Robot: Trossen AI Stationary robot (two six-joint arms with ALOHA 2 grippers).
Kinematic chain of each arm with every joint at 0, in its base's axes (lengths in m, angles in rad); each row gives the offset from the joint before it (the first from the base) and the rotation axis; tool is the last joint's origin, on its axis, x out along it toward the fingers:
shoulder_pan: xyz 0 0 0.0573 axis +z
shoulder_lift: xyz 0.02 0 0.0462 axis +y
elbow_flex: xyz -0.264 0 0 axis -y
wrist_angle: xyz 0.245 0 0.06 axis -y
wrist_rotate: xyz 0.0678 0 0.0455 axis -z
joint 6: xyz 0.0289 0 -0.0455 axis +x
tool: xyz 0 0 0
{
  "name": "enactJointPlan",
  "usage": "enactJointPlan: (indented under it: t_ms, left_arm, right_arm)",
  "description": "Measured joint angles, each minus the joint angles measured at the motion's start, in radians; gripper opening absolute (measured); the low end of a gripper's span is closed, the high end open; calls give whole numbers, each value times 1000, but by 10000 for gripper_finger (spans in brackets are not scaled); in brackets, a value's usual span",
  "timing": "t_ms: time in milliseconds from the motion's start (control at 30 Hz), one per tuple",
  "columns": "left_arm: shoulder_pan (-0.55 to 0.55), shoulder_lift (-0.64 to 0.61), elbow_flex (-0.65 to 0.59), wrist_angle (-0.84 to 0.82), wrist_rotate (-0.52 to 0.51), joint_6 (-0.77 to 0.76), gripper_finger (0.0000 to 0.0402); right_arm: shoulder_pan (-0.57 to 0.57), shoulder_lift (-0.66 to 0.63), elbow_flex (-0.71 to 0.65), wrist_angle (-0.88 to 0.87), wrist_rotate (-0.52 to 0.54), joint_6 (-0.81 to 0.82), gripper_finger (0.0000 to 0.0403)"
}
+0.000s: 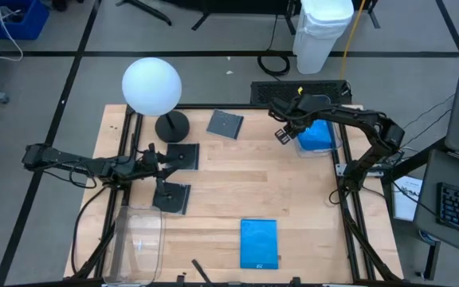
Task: Pick & place jewel cases by type
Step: Put the top blue CD case into the top transparent bin
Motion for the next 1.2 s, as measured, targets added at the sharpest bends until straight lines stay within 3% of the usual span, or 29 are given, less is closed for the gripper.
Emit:
enactJointPlan:
  t_ms: [400, 1200]
  left_arm:
    - [0, 0, 0, 0, 0, 0, 170]
    - [0, 0, 0, 0, 0, 0, 170]
  right_arm:
    - [-8, -3, -124, 82, 11, -4, 180]
    - [-11, -100, -129, -5, 39, 29, 157]
